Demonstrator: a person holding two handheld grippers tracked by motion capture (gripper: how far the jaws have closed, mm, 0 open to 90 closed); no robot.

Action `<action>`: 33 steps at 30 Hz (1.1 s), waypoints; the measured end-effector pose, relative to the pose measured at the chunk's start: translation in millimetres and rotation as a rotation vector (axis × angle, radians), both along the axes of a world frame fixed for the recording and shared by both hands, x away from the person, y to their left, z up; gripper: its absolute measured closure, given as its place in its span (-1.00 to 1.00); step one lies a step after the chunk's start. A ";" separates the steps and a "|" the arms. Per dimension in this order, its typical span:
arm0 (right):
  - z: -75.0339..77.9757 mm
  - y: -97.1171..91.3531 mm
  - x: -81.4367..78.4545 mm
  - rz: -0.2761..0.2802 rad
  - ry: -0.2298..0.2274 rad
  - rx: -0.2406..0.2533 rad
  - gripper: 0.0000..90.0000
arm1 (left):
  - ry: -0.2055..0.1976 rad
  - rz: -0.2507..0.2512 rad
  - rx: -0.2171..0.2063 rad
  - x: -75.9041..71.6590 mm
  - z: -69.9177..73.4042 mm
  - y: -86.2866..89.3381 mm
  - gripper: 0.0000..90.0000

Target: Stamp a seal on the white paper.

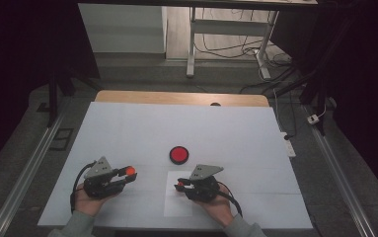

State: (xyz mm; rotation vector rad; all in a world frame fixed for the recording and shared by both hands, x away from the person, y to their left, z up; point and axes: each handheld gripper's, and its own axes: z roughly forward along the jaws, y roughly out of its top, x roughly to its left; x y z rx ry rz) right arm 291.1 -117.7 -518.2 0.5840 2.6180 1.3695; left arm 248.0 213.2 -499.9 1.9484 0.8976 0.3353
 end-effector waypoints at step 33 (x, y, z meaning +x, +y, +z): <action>-8.5 6.7 -1.2 0.012 -0.021 -0.069 0.61 | 0.003 -0.003 0.004 0.3 -0.3 0.3 0.45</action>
